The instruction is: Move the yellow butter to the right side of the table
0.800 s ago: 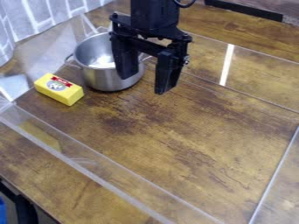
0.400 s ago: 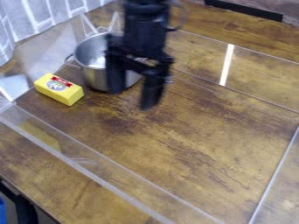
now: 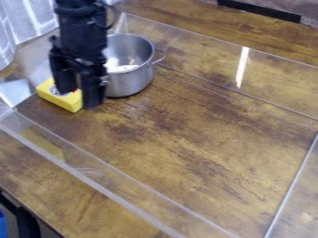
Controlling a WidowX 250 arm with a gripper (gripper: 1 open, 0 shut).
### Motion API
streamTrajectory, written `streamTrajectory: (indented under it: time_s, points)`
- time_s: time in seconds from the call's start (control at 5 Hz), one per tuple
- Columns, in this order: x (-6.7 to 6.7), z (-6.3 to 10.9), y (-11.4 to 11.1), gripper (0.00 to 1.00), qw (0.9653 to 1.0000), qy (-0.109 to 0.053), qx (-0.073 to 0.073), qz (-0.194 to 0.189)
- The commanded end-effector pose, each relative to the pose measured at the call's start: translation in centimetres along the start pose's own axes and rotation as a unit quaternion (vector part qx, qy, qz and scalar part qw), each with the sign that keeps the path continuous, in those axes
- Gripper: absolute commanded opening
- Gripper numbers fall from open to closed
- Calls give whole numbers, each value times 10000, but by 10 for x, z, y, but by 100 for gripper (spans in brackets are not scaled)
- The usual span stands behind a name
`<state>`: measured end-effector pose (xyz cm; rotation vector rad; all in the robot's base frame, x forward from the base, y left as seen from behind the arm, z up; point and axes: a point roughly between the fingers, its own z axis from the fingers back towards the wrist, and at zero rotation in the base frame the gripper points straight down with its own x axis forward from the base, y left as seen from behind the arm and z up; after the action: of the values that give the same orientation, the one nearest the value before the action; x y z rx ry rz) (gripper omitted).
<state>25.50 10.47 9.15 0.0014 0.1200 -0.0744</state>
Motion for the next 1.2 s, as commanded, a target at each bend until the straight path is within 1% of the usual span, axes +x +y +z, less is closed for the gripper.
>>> streamTrajectory:
  time_s: [0.0, 0.2, 0.4, 0.6, 0.8, 1.0]
  points:
    - [2, 13, 12, 100, 9989, -359, 227, -195]
    - [8, 3, 13, 100, 9933, -374, 297, -1054]
    - [14, -7, 14, 100, 9813, -383, 356, -1853]
    - [22, -3, 24, 100, 9693, -374, 403, -2396]
    - [30, -2, 32, 100, 9574, -383, 447, -2828]
    - [33, -3, 39, 100, 9512, -392, 465, -3027]
